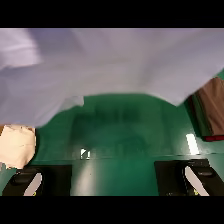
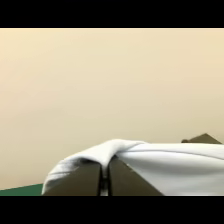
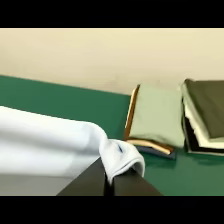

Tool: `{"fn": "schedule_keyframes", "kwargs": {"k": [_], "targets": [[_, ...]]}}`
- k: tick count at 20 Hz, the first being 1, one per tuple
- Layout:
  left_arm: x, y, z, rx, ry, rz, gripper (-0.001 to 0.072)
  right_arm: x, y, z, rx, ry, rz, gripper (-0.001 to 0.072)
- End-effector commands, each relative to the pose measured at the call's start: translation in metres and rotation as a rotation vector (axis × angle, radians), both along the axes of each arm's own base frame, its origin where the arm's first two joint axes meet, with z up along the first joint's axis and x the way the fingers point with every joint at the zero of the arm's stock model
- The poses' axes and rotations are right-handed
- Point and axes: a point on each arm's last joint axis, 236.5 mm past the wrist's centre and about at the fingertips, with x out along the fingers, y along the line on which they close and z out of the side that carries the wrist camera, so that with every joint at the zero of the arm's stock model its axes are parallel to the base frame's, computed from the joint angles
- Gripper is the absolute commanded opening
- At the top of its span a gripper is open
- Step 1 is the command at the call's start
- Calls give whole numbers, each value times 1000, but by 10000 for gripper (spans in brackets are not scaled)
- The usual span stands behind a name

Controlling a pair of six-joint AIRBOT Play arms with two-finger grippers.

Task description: Fold the shirts.

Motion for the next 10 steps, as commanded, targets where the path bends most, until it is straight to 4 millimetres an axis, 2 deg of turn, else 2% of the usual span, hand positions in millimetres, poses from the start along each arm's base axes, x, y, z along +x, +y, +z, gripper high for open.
{"fn": "schedule_keyframes", "kwargs": {"k": [1, 3, 4, 5, 7, 10], "targets": [[0, 13, 1, -29, 29, 53, 29, -8, -12, 0, -20, 78, -53, 20], [50, 12, -45, -15, 228, 39, 30, 19, -15, -30, -21, 218, -44, 20], [76, 12, -74, -8, 340, 32, 30, 34, -17, -50, -18, 297, -40, 20], [106, 9, -110, -5, 476, 12, 30, 52, -19, -76, -13, 388, -35, 20], [161, 3, -188, -5, 725, -39, 30, 83, -23, -138, 2, 583, -27, 20], [224, -12, -309, -51, 1036, -134, 30, 114, -26, -247, 35, 880, -15, 20]]}}
